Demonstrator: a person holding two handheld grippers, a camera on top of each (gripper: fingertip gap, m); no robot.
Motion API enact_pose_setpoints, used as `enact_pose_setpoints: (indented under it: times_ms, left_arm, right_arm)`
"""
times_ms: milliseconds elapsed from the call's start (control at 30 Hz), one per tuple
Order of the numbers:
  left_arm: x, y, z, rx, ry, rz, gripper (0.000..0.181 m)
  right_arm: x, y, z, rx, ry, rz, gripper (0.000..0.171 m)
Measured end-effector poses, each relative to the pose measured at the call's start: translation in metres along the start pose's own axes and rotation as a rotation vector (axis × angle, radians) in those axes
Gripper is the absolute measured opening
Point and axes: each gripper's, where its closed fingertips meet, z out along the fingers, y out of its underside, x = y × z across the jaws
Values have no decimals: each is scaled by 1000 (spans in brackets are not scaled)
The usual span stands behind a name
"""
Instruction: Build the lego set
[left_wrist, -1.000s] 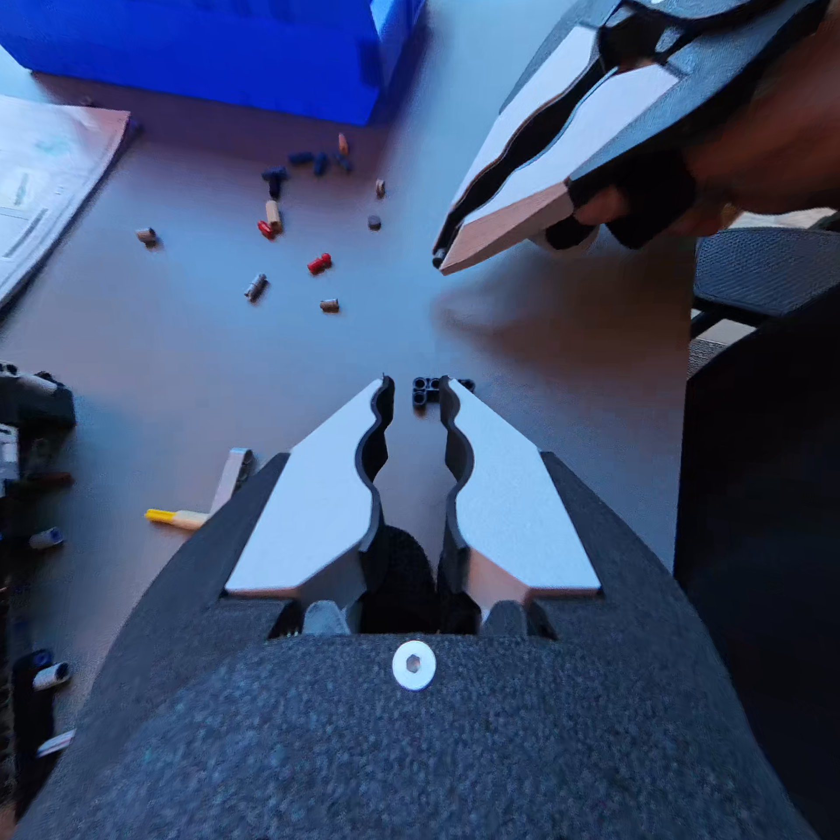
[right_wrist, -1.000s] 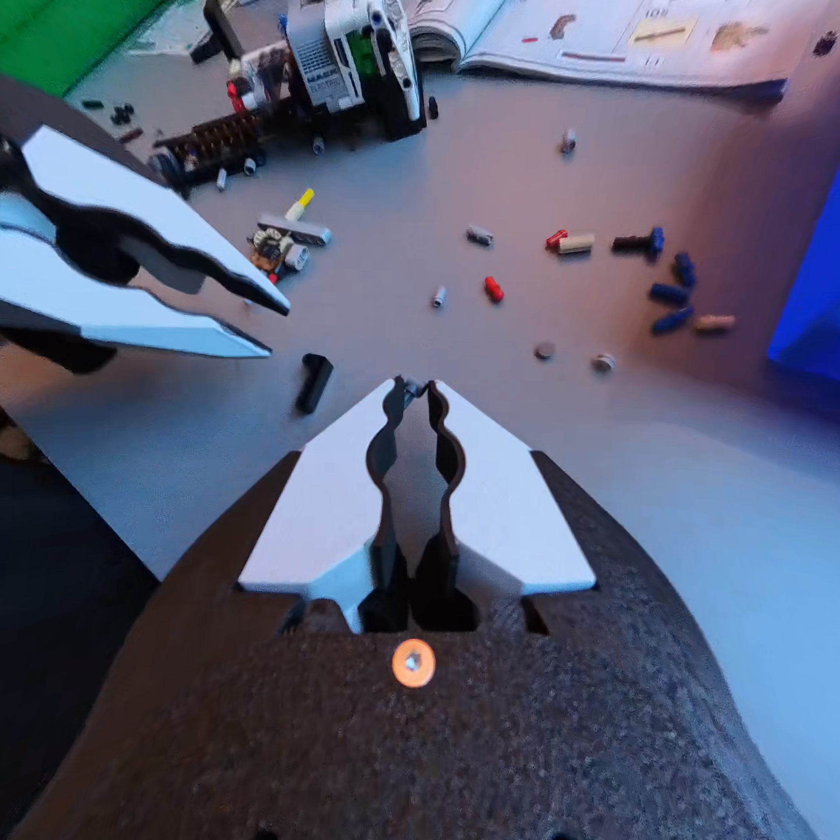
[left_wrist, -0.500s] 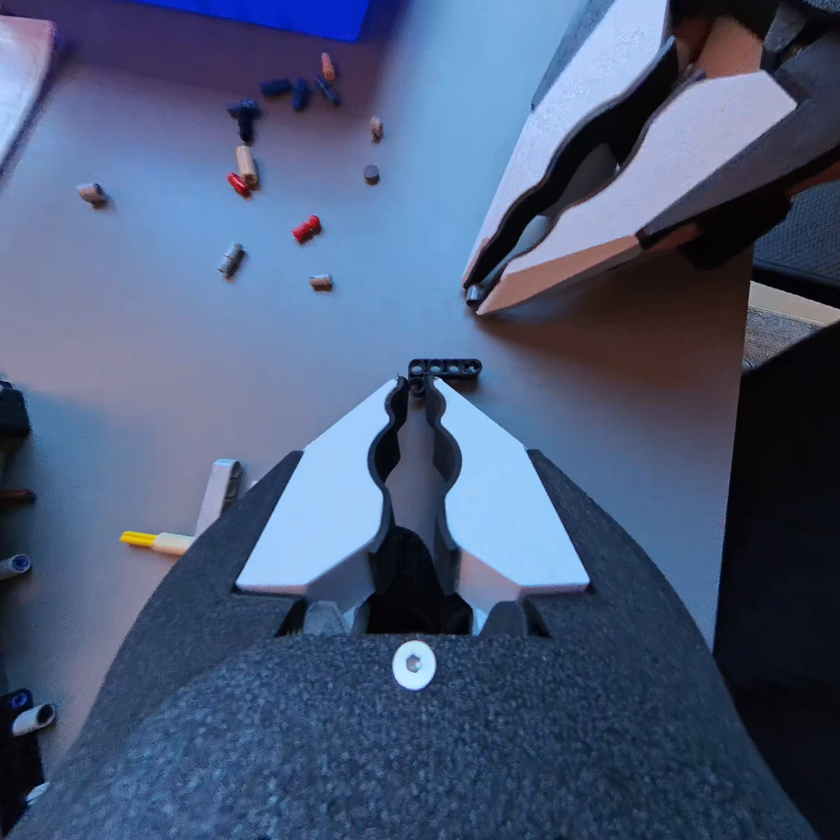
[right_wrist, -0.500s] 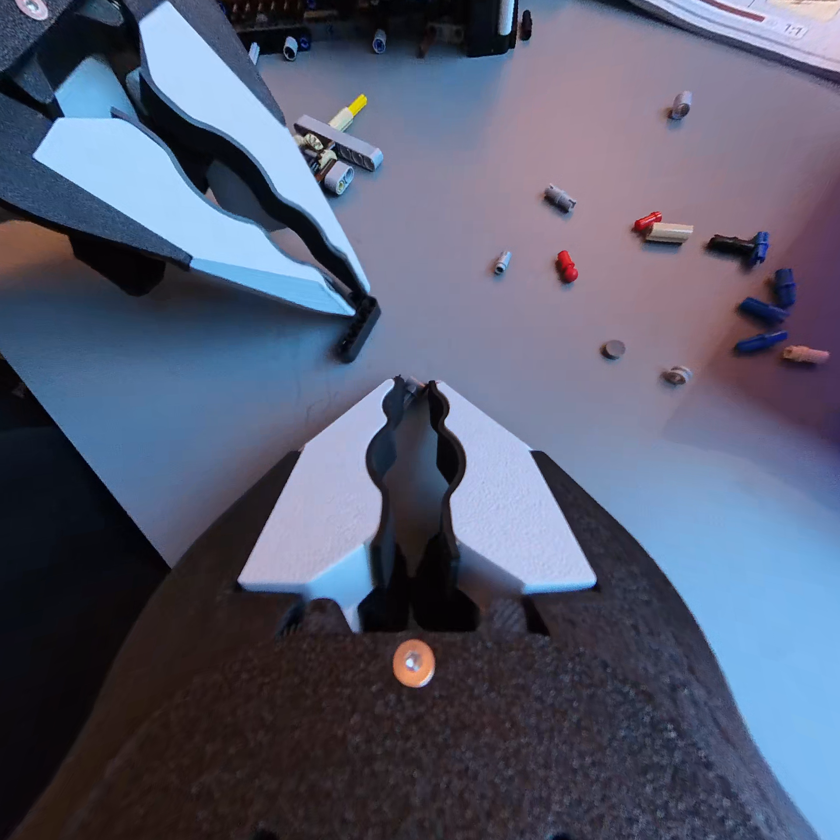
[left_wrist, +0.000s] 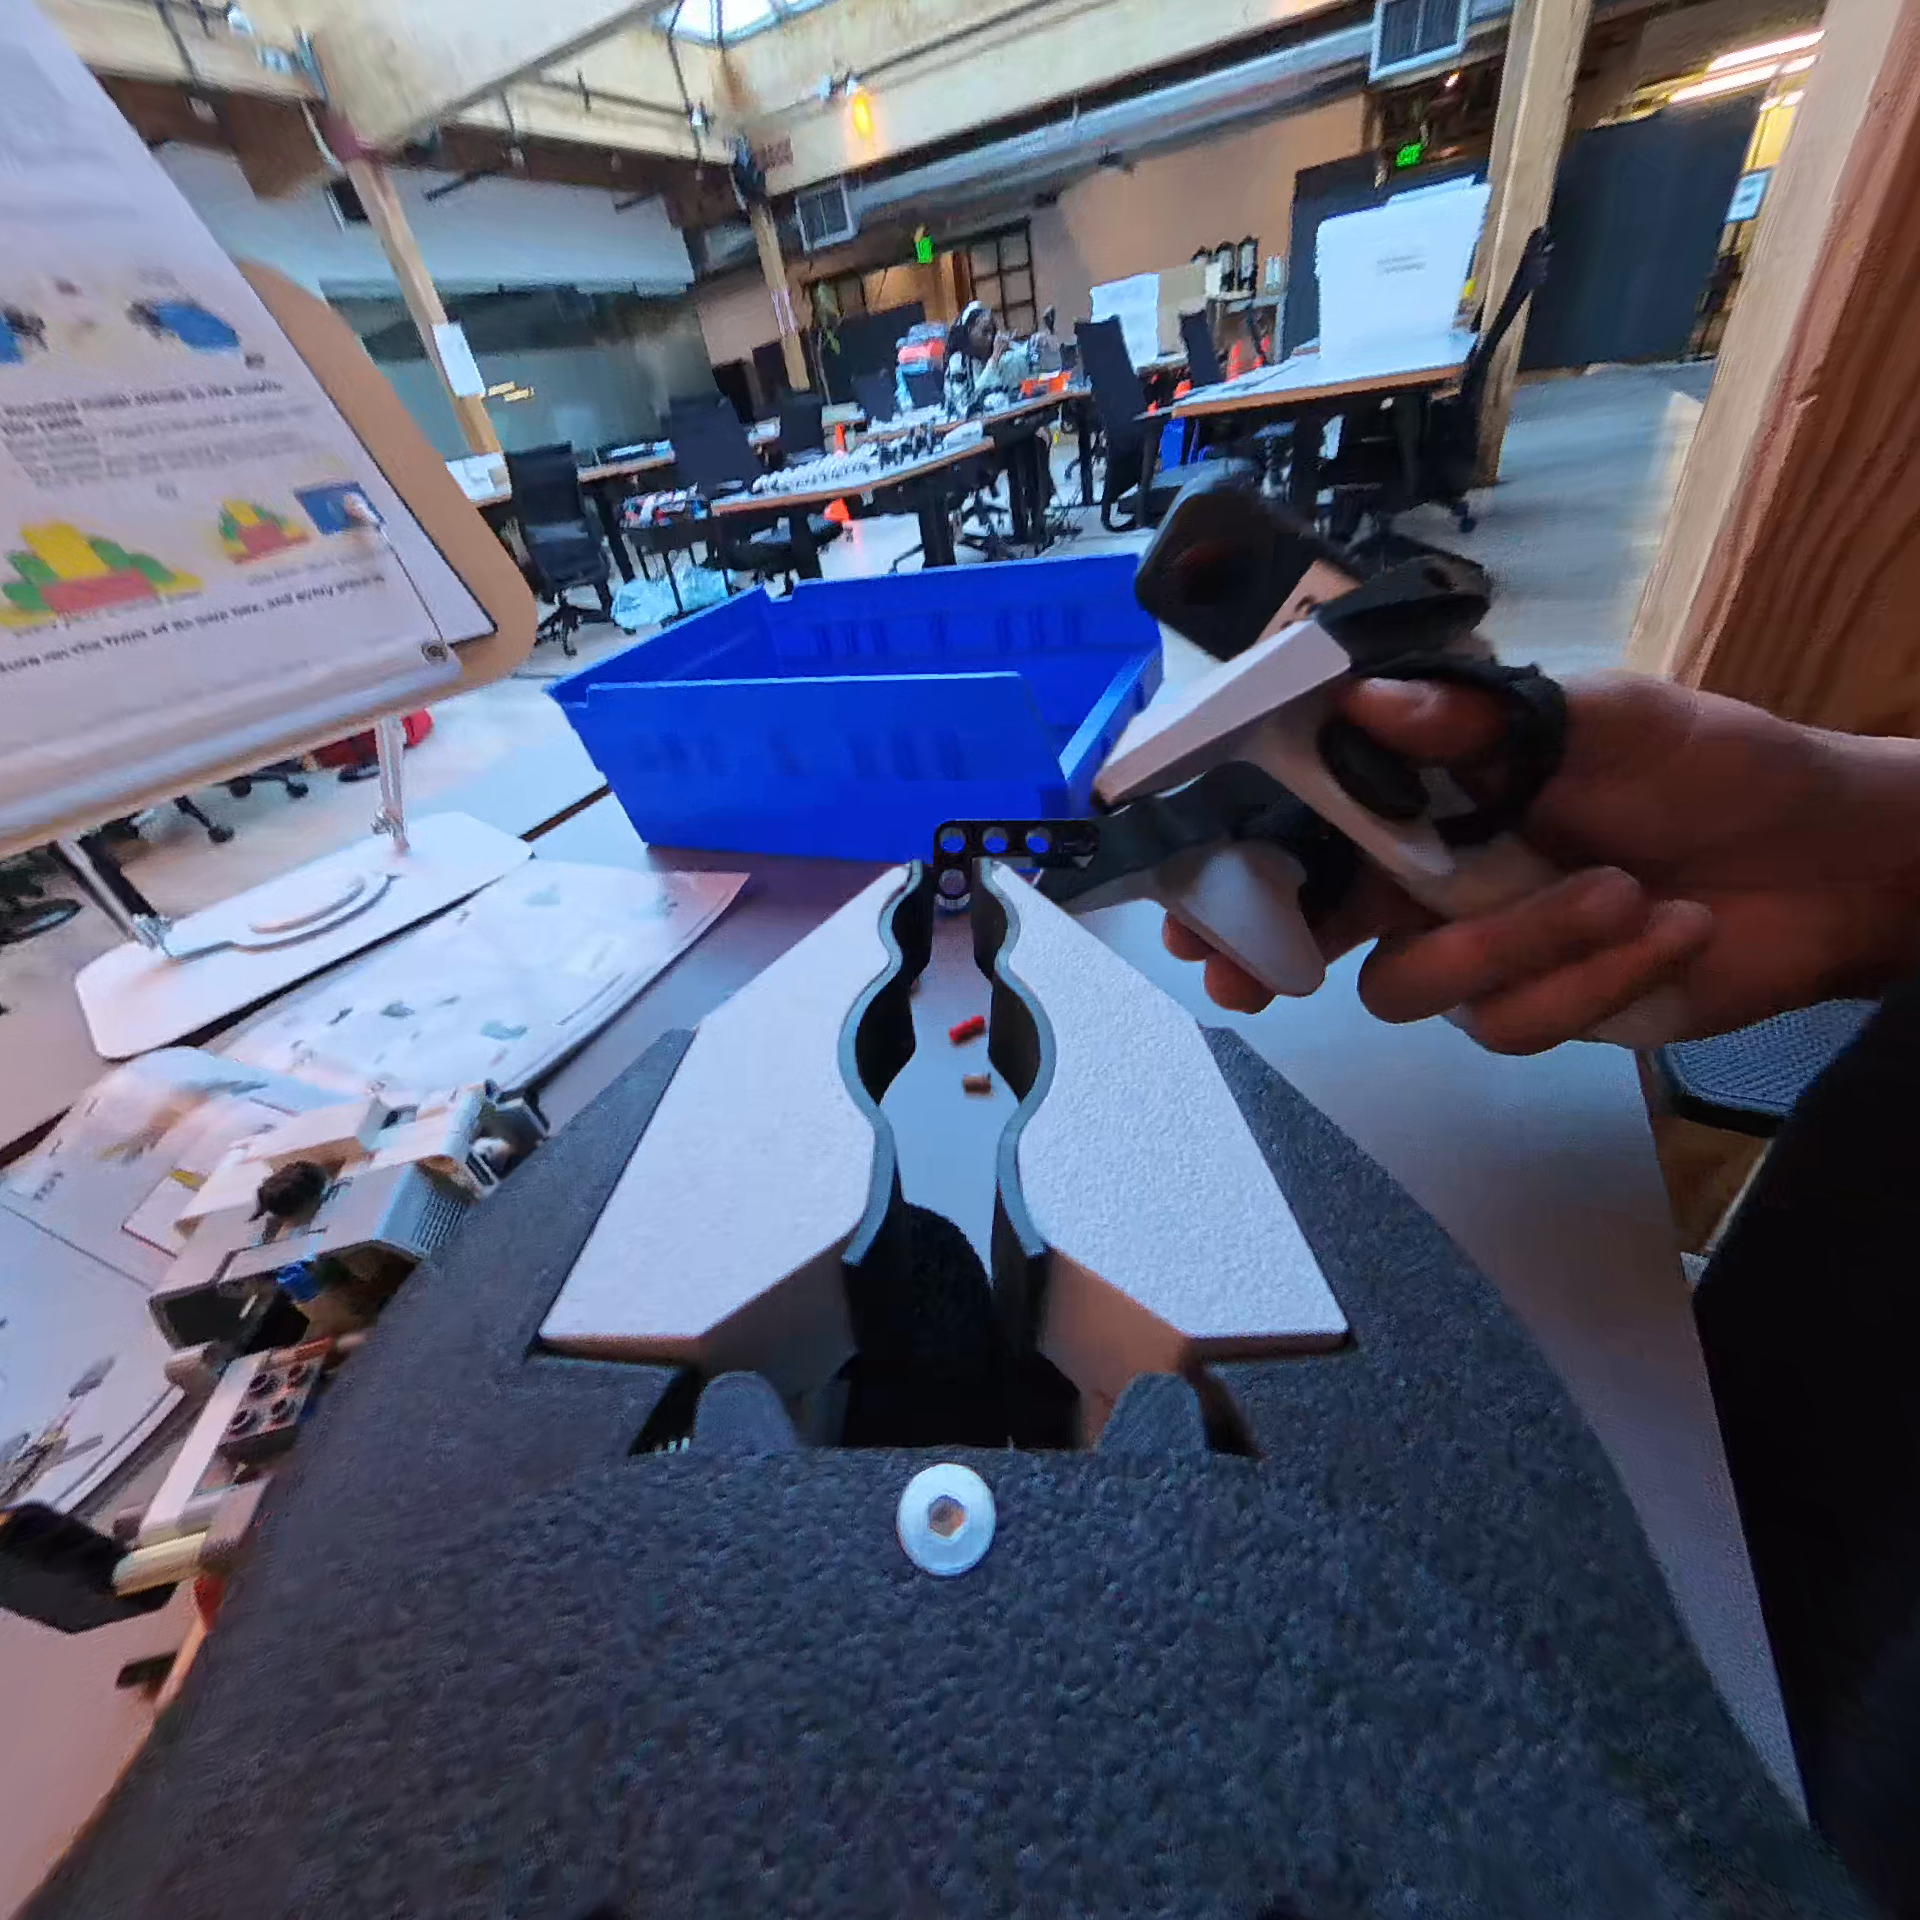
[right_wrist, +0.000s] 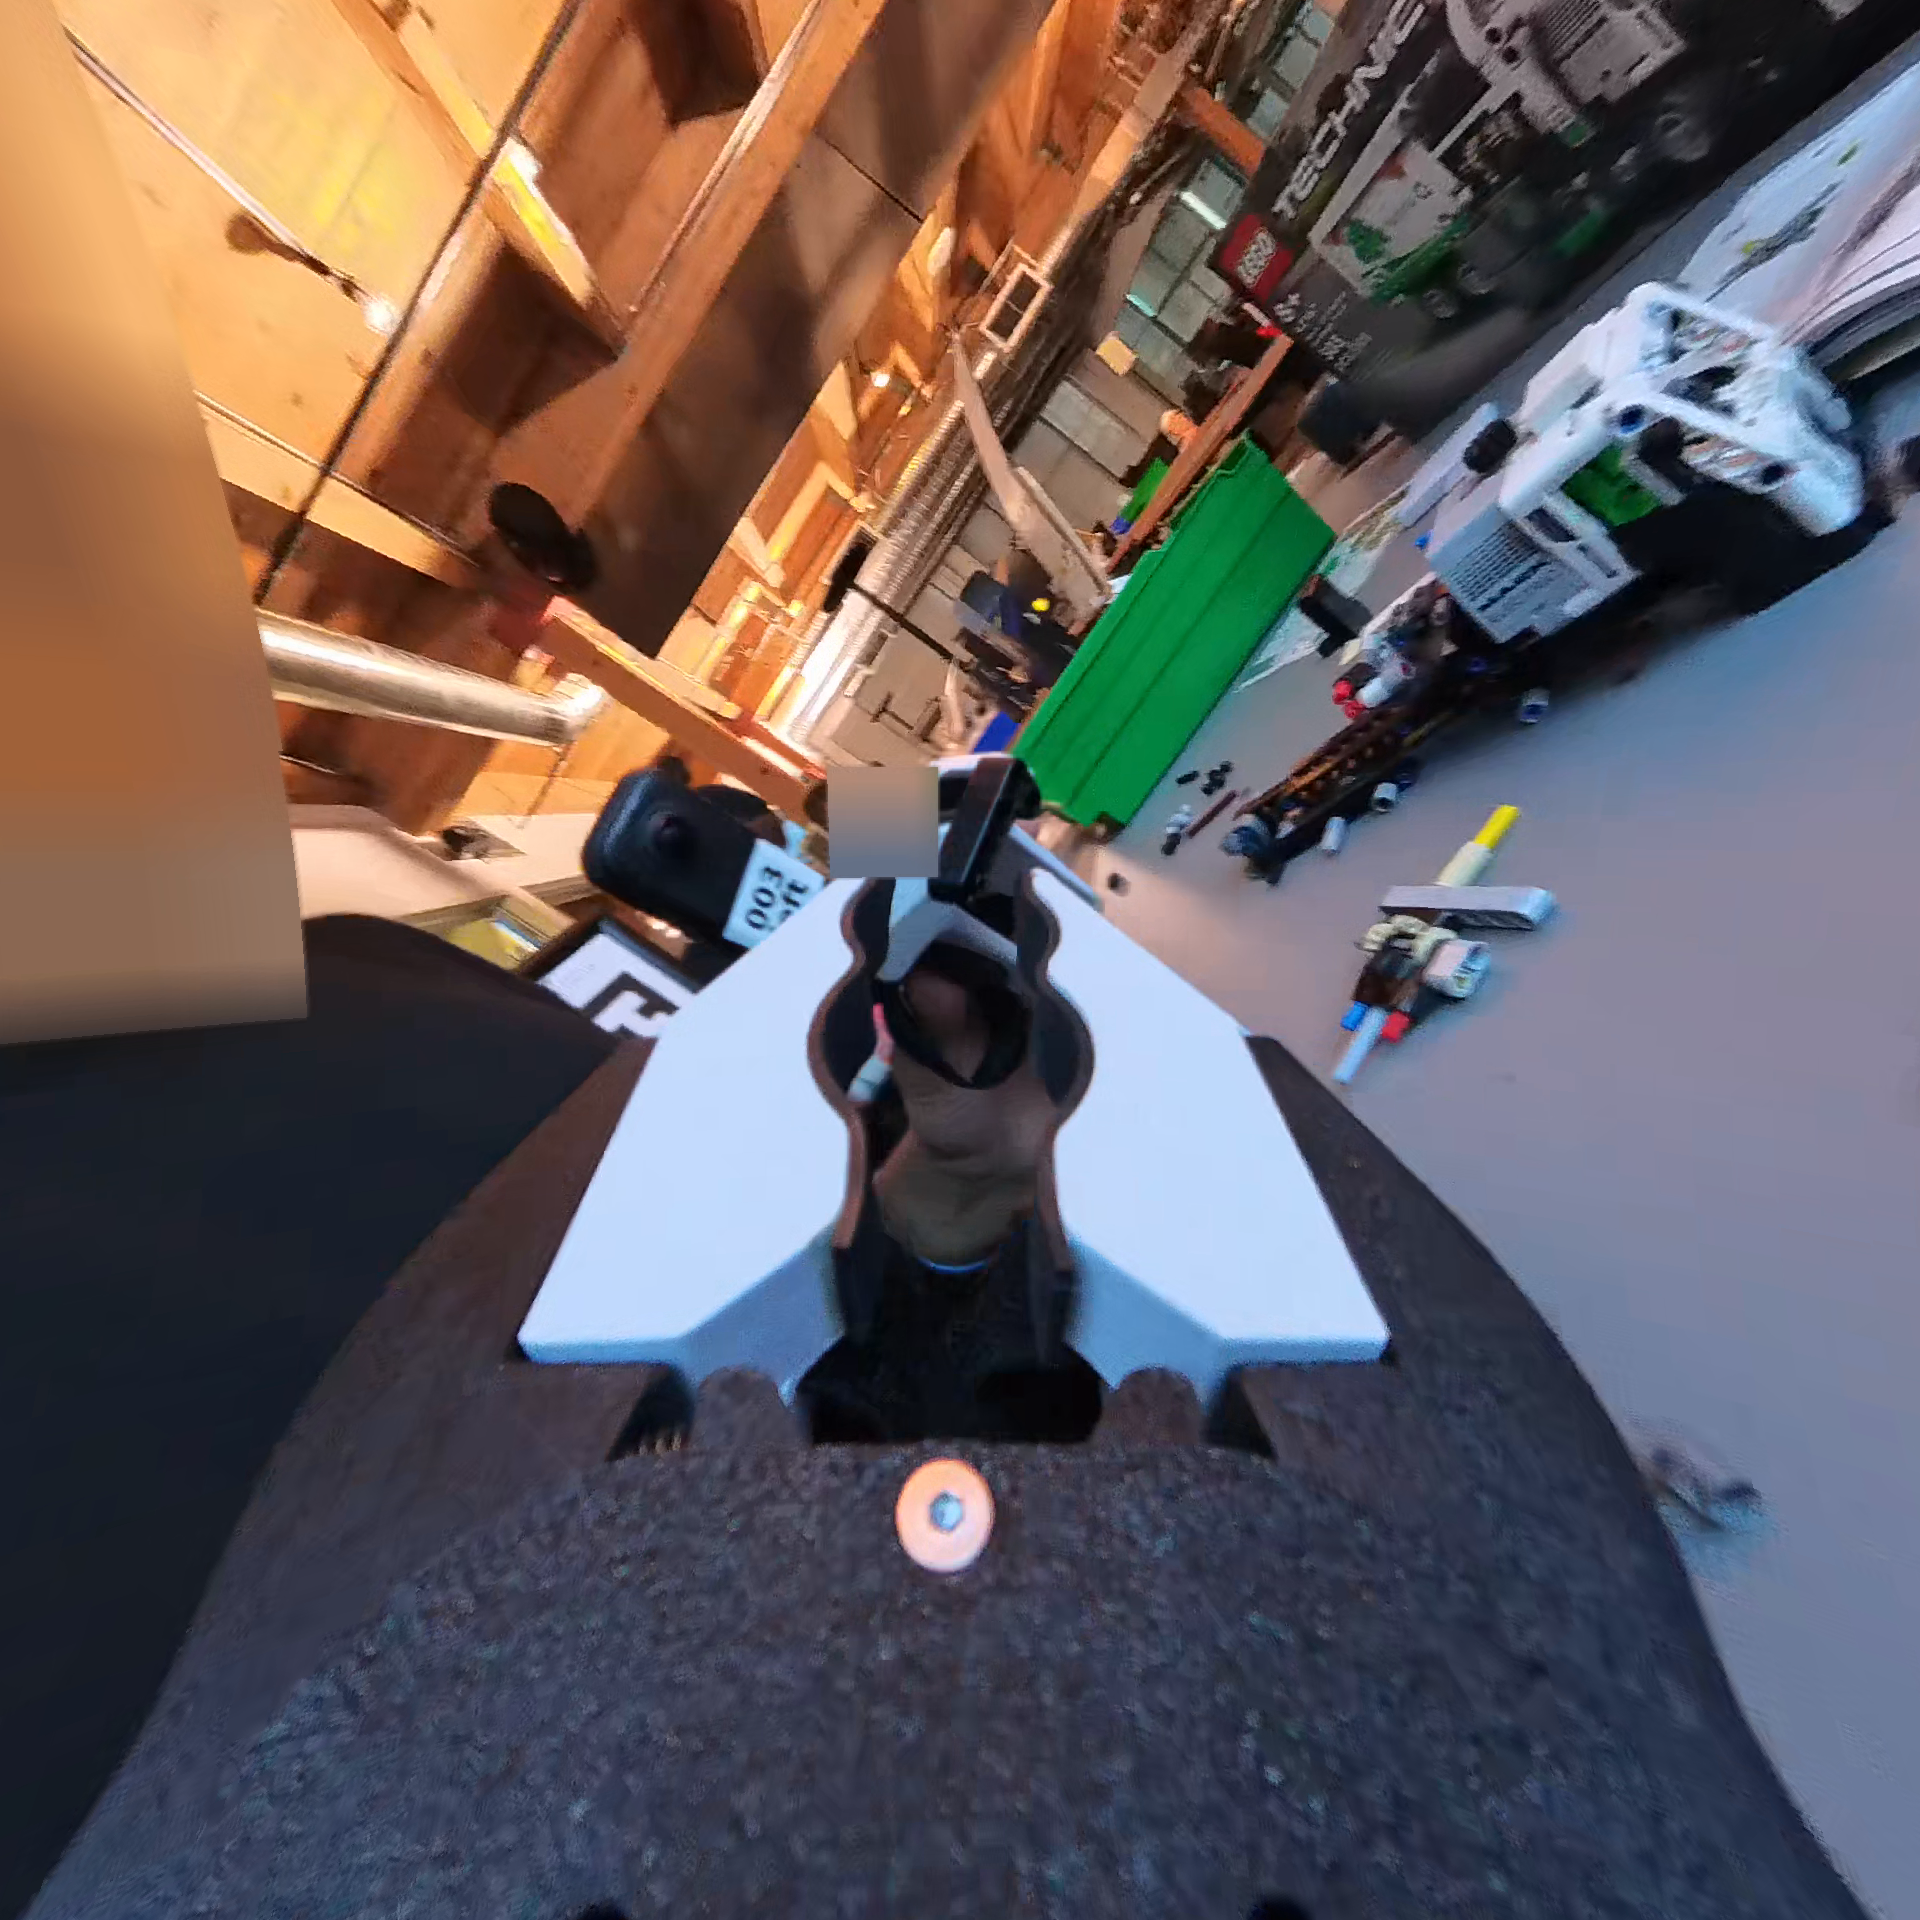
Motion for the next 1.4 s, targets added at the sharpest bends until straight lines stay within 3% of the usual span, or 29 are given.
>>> enact_pose_setpoints:
  times_ms: [100, 200, 333, 467, 533, 667, 833, 1033, 1133, 1233, 1300, 1400]
  left_arm:
    - [1, -7, -7, 54, 5, 28, 4]
    - [-2, -3, -12, 35, -7, 61, 4]
    - [-3, 17, -17, -84, 82, -164, 28]
    - [16, 14, -31, -94, 367, -474, 42]
    - [24, 16, -42, -133, 505, -528, 40]
    - [22, 44, -60, -328, 567, -290, 32]
    - [41, 35, -76, -324, 715, -201, 12]
    - [42, 11, -79, -173, 740, -360, 8]
    - [44, 0, -82, -100, 753, -441, 21]
    - [46, 7, -81, -138, 733, -433, 26]
    - [46, 12, -80, -165, 711, -395, 13]
    - [45, 13, -80, -168, 696, -377, 13]
  right_arm:
    - [-8, 1, 7, -2, -65, 56, 11]
    - [-2, 6, 11, -34, 34, -22, 9]
    - [23, 6, 9, -114, 397, -416, 9]
    - [24, 13, 19, -273, 633, -918, 9]
    - [15, 26, 29, -368, 611, -1085, 9]
    - [-2, 58, 40, -575, 424, -1266, 9]
    - [0, 71, 36, -718, 349, -1267, 9]
    - [-13, 63, 39, -577, 319, -1332, 9]
    - [-14, 63, 39, -554, 359, -1414, 9]
    - [-10, 65, 39, -603, 407, -1483, 9]
    - [-7, 67, 39, -649, 434, -1531, 9]
    - [-7, 67, 40, -632, 467, -1528, 9]
